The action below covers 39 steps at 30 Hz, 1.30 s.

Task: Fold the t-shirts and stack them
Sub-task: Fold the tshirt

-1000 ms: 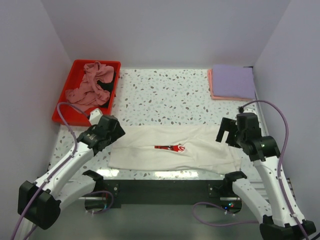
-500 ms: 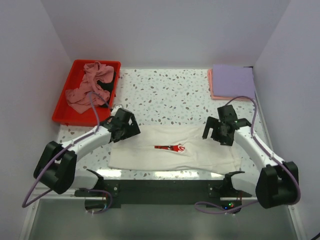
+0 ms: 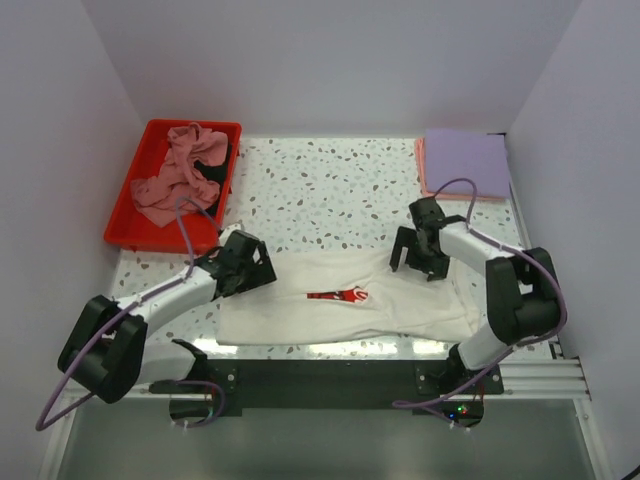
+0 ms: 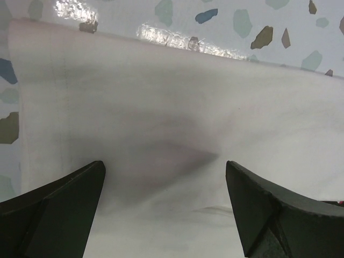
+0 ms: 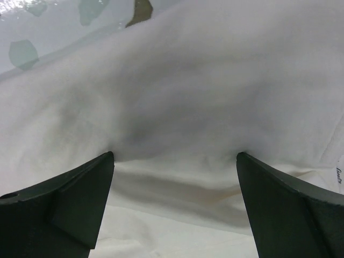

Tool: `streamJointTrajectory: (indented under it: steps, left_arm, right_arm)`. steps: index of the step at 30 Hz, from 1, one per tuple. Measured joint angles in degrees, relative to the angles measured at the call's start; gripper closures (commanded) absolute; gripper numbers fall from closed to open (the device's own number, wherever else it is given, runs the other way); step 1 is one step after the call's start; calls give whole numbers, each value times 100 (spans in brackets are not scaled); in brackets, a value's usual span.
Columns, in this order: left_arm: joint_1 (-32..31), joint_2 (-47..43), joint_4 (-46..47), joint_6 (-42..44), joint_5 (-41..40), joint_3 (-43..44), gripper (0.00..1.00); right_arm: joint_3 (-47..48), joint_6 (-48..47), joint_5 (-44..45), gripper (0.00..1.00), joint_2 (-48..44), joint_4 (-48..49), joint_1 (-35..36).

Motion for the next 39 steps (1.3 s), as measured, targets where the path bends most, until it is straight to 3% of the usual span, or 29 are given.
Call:
streamJointTrajectory:
  steps: [8, 24, 32, 39]
  left_arm:
    - [-22, -654, -382, -216, 0, -380, 0]
    - [-227, -1241, -723, -675, 273, -643, 0]
    - [-778, -1488, -605, -1180, 522, -833, 0]
    - [-1491, -1349, -382, -1585, 680, -822, 0]
  right_arm:
    - [1641, -79, 400, 1, 1475, -328, 837]
    - [7479, -358, 243, 1, 5230, -498, 1388]
    - [8505, -444, 111, 1, 5884, -291, 1331]
    - [8723, -435, -48, 1, 6094, 192, 1231]
